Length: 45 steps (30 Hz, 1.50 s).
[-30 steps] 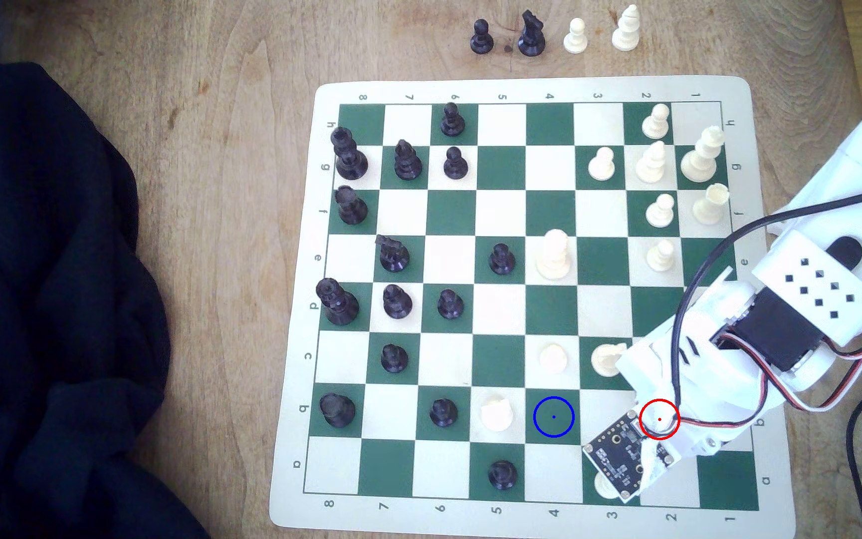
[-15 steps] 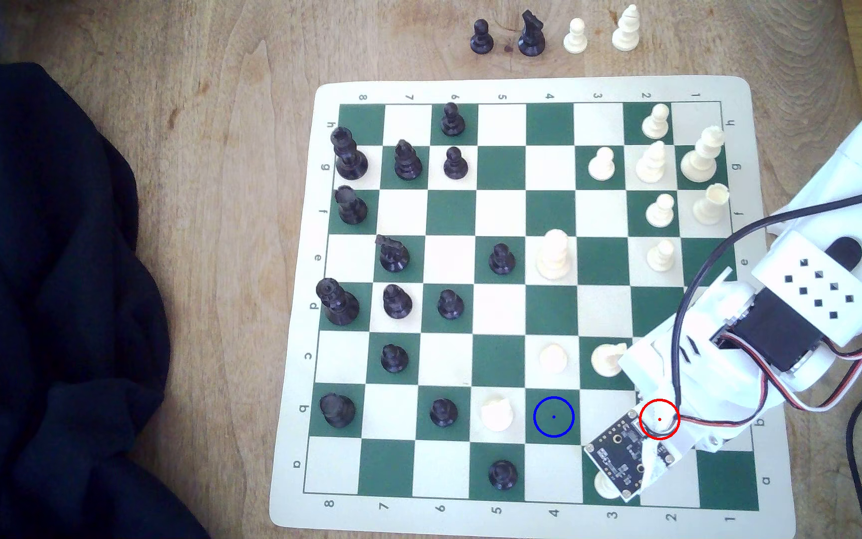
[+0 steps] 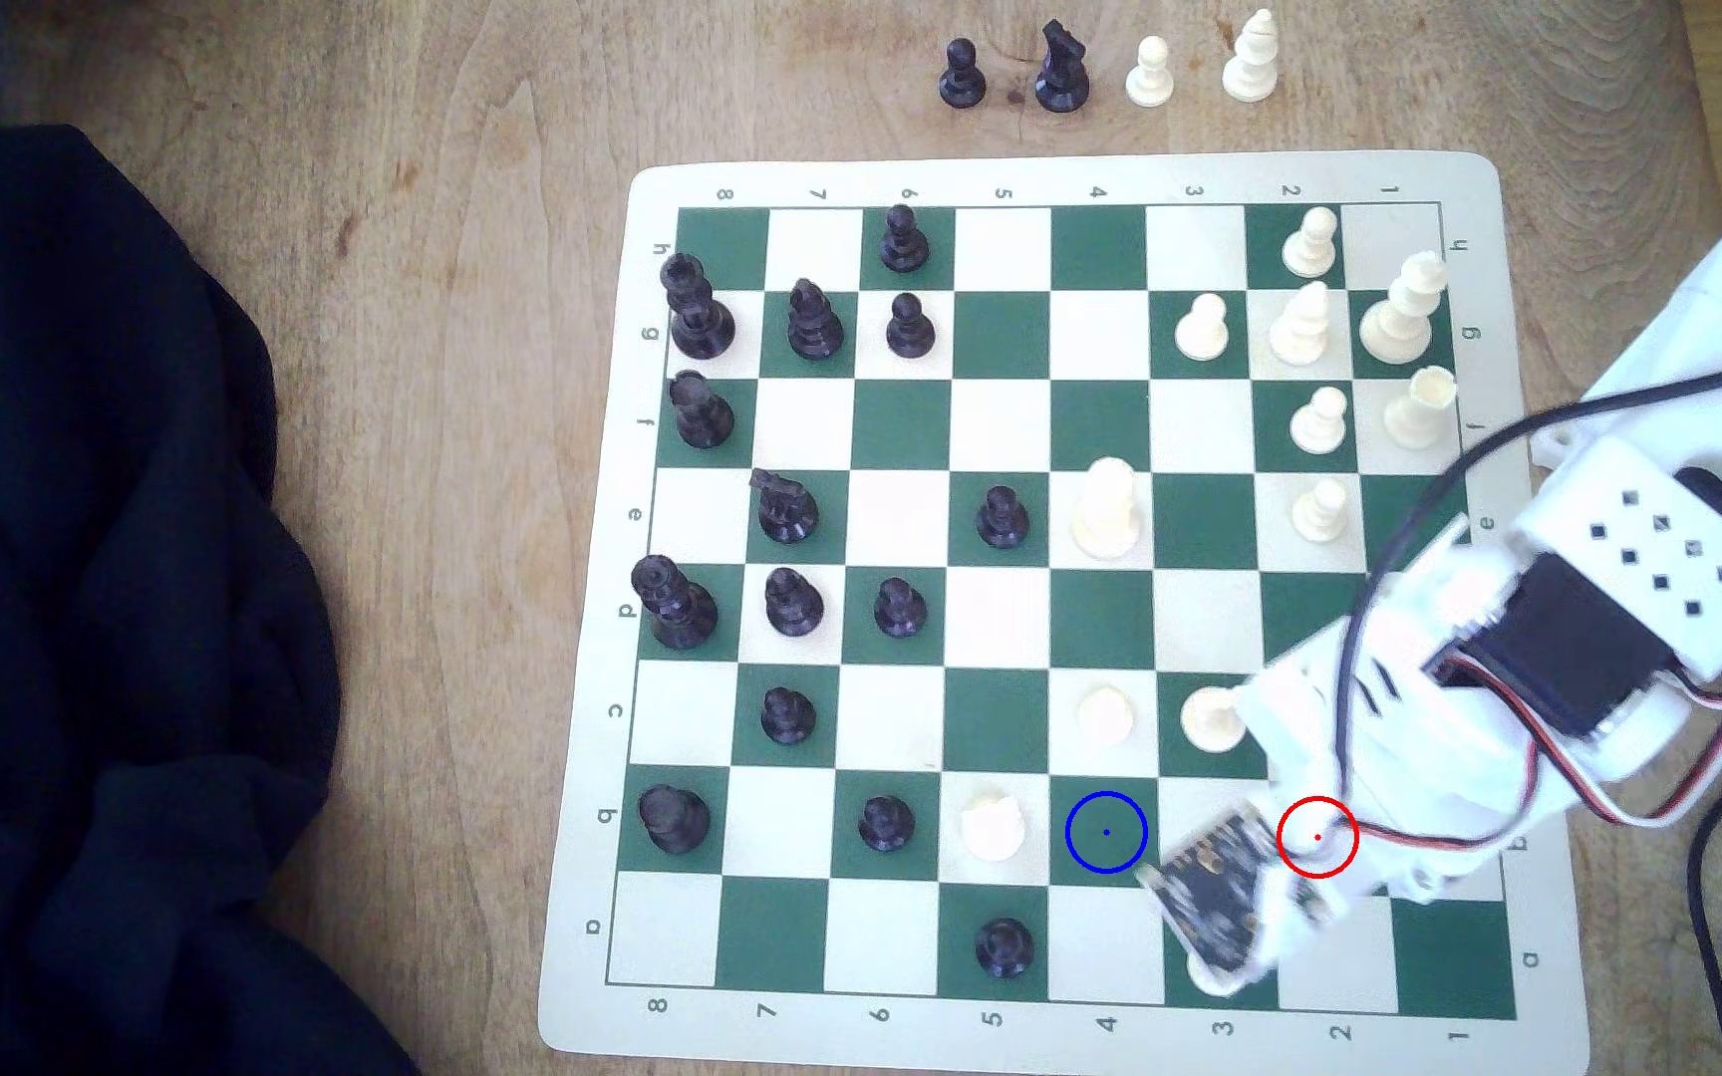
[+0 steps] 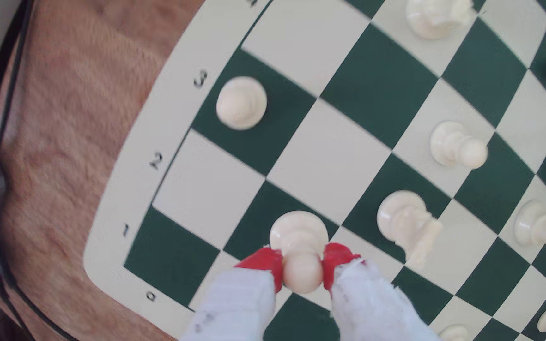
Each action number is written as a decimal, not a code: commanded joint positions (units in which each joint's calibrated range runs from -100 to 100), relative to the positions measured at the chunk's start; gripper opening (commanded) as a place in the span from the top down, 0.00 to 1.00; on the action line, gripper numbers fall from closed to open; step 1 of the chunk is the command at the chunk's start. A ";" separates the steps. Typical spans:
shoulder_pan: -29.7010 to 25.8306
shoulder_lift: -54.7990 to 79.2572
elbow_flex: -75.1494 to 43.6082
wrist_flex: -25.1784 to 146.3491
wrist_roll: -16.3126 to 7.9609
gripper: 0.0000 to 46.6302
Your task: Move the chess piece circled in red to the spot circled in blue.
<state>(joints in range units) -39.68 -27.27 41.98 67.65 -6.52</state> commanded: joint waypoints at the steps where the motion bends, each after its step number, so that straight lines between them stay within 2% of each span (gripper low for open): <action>1: 3.89 2.23 -14.69 1.31 -2.15 0.96; 5: 6.39 8.34 -17.77 0.82 -2.05 0.96; 23: 9.29 26.93 -26.75 -5.98 -1.81 0.96; 35: 10.15 28.89 -26.75 -7.53 -0.73 0.96; 45: 10.31 30.24 -26.20 -7.94 -0.73 0.95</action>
<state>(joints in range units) -29.65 3.56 20.02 60.56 -7.35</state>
